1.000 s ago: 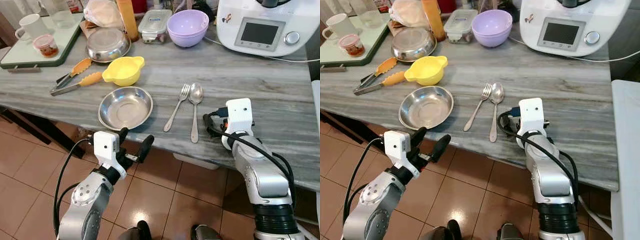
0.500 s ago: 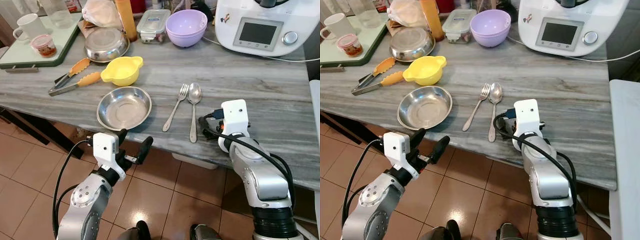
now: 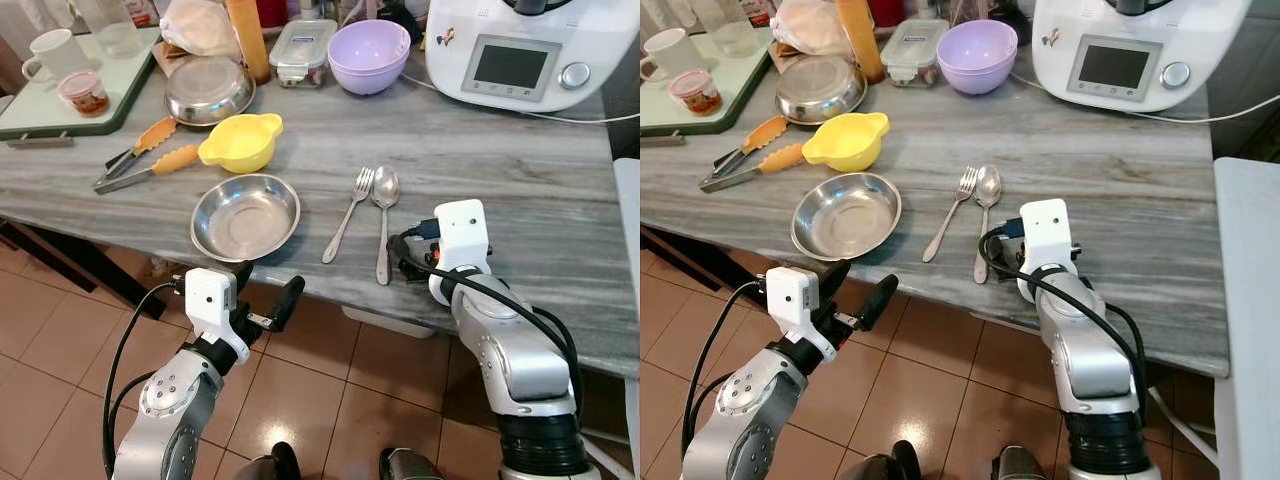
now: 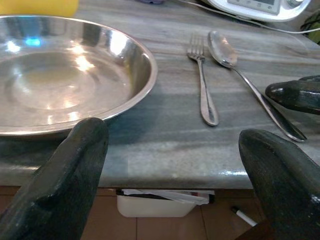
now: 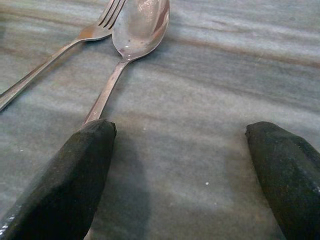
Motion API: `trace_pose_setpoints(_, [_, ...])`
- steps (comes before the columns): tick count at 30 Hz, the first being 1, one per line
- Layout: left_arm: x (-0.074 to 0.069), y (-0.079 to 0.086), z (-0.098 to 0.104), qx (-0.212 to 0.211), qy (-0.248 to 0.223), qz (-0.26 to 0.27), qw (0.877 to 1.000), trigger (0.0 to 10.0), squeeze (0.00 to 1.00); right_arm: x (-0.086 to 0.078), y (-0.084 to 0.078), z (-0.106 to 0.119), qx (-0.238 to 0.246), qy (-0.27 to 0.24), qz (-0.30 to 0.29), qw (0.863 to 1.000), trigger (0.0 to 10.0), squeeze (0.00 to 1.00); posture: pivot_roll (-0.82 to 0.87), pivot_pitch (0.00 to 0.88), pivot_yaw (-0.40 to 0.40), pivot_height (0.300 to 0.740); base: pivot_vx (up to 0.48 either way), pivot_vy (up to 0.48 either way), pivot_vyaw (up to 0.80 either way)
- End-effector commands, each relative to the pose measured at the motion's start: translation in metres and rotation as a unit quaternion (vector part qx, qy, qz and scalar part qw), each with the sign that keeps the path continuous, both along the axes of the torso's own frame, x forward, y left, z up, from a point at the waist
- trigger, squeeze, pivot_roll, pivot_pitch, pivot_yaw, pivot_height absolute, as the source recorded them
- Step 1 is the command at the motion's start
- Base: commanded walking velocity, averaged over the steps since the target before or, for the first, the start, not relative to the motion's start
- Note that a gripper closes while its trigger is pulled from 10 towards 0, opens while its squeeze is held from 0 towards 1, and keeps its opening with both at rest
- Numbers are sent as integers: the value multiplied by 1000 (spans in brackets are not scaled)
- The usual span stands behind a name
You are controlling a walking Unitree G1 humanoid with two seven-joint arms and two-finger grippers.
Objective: Setting the table
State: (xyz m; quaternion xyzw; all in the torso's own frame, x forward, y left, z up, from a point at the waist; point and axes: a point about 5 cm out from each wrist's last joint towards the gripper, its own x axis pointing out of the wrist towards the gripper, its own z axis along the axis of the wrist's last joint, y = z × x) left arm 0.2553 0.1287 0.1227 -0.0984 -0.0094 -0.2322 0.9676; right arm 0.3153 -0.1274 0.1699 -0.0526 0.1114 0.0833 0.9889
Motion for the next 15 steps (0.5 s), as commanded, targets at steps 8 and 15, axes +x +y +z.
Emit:
trace_pose_setpoints(8, [-3, 7, -5, 11, 10, 10, 1000, 10000, 0, 1, 24, -15, 15, 39, 49, 998, 10000, 149, -227, 245, 107, 740, 0, 0, 0])
trace_pose_setpoints(15, [-4, 7, -6, 11, 12, 11, 1000, 10000, 0, 6, 27, -16, 14, 36, 52, 998, 10000, 145, -225, 246, 107, 740, 0, 0, 0])
